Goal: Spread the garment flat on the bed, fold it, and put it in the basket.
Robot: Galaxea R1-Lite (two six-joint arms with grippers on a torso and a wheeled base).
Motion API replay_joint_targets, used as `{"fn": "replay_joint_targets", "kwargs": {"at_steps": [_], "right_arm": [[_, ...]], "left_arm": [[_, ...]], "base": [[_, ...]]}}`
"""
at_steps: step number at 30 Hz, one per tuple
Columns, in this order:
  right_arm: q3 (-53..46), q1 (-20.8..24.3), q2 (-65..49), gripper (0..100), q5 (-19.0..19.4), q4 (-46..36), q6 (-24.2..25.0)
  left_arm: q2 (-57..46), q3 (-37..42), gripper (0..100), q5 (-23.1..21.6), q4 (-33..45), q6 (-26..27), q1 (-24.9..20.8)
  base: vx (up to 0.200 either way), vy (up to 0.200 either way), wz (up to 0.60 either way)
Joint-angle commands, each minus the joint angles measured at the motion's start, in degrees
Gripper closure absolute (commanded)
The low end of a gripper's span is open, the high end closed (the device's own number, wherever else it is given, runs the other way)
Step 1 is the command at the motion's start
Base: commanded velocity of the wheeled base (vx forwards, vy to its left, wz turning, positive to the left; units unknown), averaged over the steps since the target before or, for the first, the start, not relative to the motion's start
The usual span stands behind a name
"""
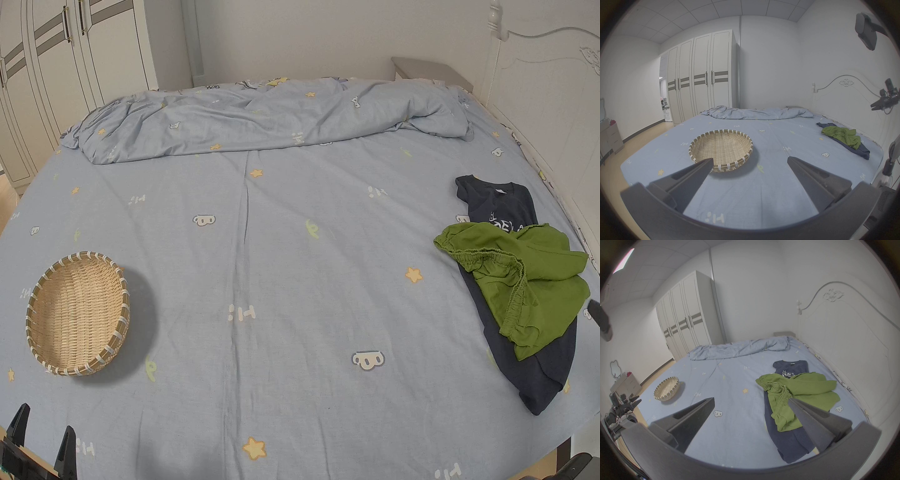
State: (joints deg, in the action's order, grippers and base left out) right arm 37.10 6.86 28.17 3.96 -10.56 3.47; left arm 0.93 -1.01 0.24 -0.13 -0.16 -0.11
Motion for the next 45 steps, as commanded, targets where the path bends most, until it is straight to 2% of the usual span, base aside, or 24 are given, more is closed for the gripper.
{"fn": "replay_joint_targets", "kwargs": {"at_steps": [1, 5, 8, 12, 14, 23, 29, 34, 41, 45], "right_arm": [[12.30, -4.31, 37.83, 0, -0.01, 8.98, -7.96], [18.19, -4.14, 47.94, 0, -1.15, 11.52, -8.75], [24.43, -5.11, 56.99, 0, -3.52, 11.52, -9.10], [28.21, -7.48, 62.71, 0, -6.51, 11.52, -9.19], [28.73, -8.53, 64.11, 0, -6.51, 11.61, -9.19], [29.00, -9.50, 67.45, 0, -6.60, 12.58, -10.68], [30.14, -9.32, 69.65, 0, -6.60, 16.45, -11.30], [29.17, -9.68, 69.30, 0, -5.98, 19.35, -11.12], [26.01, -9.15, 67.28, 0, -5.46, 19.43, -11.82], [23.11, -9.15, 64.73, 0, -1.94, 19.52, -11.56]], "left_arm": [[-0.93, 1.01, 0, 0.02, -0.04, -0.02, 0.02], [-0.93, 1.01, 0, 0.02, -0.04, -0.02, 0.02], [-0.93, 1.01, 0, 0.02, -0.04, -0.02, 0.02], [-0.93, 1.01, 0, 0.02, -0.04, -0.02, 0.02], [-0.93, 1.01, 0, 0.02, -0.04, -0.02, 0.02], [-0.93, 1.01, 0, 0.02, -0.04, -0.02, 0.02], [-0.93, 1.01, 0, 0.02, -0.04, -0.02, 0.02], [-0.93, 1.01, 0, 0.02, -0.04, -0.02, 0.02], [-0.93, 1.01, 0, 0.02, -0.04, -0.02, 0.02], [-0.93, 1.01, 0, 0.02, -0.04, -0.02, 0.02]], "base": [[0.000, 0.000, 0.00], [0.000, 0.000, 0.00], [0.000, 0.000, 0.00], [0.000, 0.000, 0.00], [0.000, 0.000, 0.00], [0.000, 0.000, 0.00], [0.000, 0.000, 0.00], [0.000, 0.000, 0.00], [0.000, 0.000, 0.00], [0.000, 0.000, 0.00]]}}
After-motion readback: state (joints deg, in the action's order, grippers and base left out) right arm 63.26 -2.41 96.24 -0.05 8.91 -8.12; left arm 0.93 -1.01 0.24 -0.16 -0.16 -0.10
